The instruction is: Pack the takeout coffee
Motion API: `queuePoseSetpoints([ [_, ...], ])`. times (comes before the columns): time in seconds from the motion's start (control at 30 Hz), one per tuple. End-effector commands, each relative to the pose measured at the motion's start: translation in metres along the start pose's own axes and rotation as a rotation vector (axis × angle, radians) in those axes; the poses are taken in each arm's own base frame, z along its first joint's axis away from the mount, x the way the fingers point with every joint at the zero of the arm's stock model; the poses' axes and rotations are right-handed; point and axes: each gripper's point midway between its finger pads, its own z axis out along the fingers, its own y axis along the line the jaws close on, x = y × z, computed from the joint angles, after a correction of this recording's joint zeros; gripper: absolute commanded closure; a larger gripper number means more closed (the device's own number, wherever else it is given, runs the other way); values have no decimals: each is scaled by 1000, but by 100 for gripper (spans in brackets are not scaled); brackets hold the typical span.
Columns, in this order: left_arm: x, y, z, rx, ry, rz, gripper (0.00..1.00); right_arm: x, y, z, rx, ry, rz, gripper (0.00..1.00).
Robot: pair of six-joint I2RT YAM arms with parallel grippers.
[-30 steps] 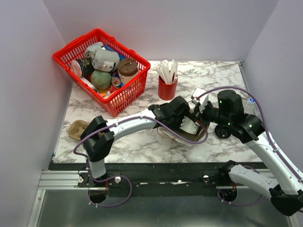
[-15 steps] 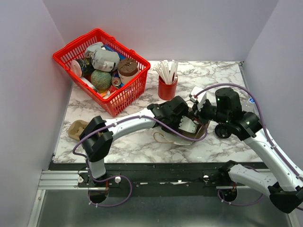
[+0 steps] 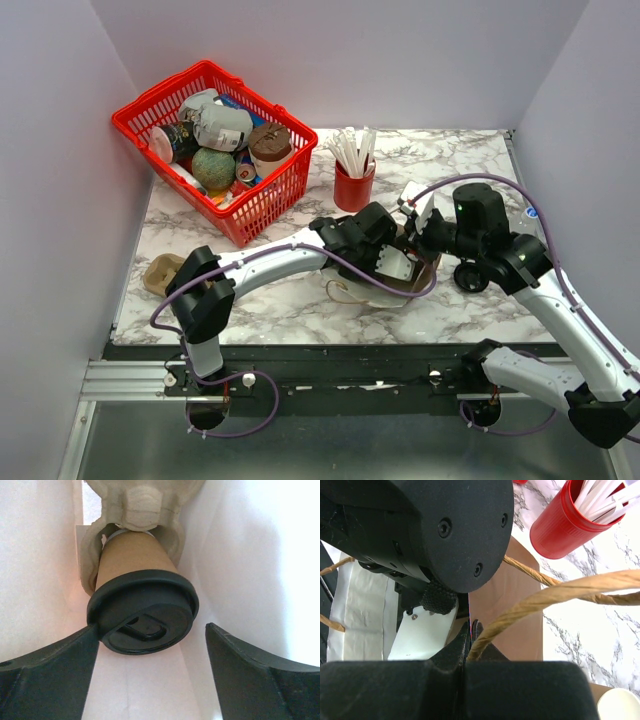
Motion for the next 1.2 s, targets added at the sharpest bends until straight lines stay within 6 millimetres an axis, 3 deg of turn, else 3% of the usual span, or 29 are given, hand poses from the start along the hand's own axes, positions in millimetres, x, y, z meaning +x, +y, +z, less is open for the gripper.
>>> queuePoseSetpoints([
  [0.0,1,24,-11,-57,-20,-159,14,0,41,-6,-196,1,40,100],
  [0.63,-2,37,-32,-115,-3,-191,20,-5,35,-2,-180,5,61,100],
  [0.9,0,44,-32,-148,10,-192,5,-8,33,2,-182,7,73,99],
  [1.17,-22,48,-34,-188,-130,-214,4,-8,36,4,-199,11,90,99],
])
